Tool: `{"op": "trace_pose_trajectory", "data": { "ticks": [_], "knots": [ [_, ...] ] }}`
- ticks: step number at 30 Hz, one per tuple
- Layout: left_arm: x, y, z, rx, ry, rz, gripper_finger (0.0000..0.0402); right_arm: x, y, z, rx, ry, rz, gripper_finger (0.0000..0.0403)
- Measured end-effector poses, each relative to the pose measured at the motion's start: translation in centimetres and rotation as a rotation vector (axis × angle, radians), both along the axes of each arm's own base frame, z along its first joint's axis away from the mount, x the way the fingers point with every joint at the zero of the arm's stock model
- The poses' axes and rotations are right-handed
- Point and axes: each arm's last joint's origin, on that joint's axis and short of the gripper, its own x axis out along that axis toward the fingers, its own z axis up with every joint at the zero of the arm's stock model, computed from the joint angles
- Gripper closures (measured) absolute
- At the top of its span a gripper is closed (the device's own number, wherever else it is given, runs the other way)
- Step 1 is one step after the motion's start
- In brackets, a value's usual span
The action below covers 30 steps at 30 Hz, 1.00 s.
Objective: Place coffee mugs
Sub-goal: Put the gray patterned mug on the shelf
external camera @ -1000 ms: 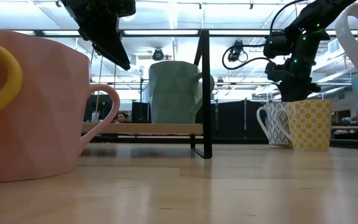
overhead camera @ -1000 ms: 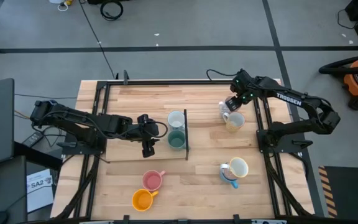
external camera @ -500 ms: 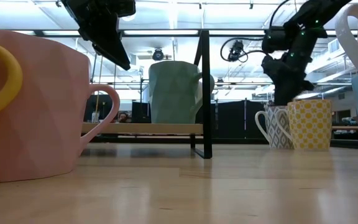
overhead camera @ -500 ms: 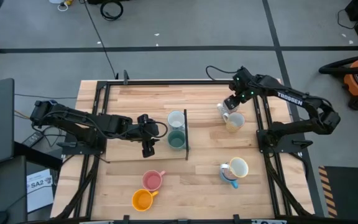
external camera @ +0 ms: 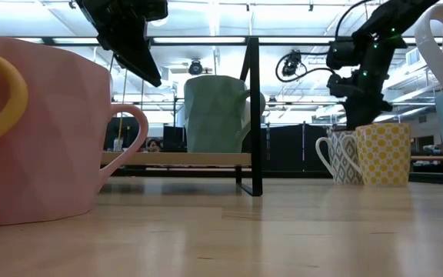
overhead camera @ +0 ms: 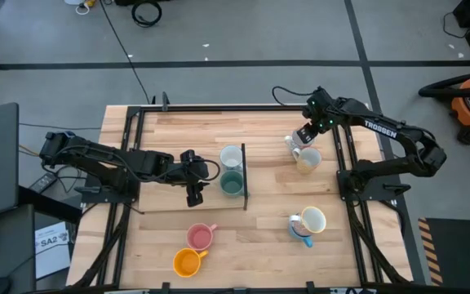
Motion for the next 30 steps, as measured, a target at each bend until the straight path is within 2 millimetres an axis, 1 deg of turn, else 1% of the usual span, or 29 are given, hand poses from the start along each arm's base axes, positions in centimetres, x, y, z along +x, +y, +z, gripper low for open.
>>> {"op": "trace_pose_trajectory", "data": {
  "ticks": [6, 12, 14, 16, 21, 22, 27, 30],
  "knots": [
    [0.0, 0.0, 0.0, 0.0, 0.0, 0.0, 0.026, -0.4, 0.5, -1.5, 0.04, 0.034, 0.0, 0.027],
    [0.0, 0.0, 0.0, -0.001, -0.003, 0.0, 0.026, -0.5, 0.6, -1.9, 0.045, 0.038, 0.0, 0.0273],
    [0.0, 0.0, 0.0, -0.001, -0.003, 0.0, 0.026, -0.5, 0.5, -1.9, 0.045, 0.034, -0.006, 0.0283],
    [0.0, 0.0, 0.0, -0.001, -0.003, 0.0, 0.026, -0.4, 0.4, -1.8, 0.036, 0.024, -0.009, 0.0301],
    [0.0, 0.0, 0.1, -0.001, -0.005, -0.001, 0.026, -0.2, 0.2, -1.7, 0.015, 0.004, -0.009, 0.0371],
    [0.0, 0.0, 0.1, 0.0, -0.006, -0.001, 0.026, -0.2, 0.2, -1.7, 0.014, 0.003, -0.01, 0.0379],
    [0.0, 0.0, 0.1, 0.0, -0.006, -0.001, 0.026, 0.1, -0.1, -1.4, -0.007, -0.032, -0.032, 0.0373],
    [-0.1, 0.0, 0.1, 0.001, -0.002, -0.001, 0.026, 0.4, -0.4, -0.2, -0.034, -0.061, -0.039, 0.037]
  ]
}}
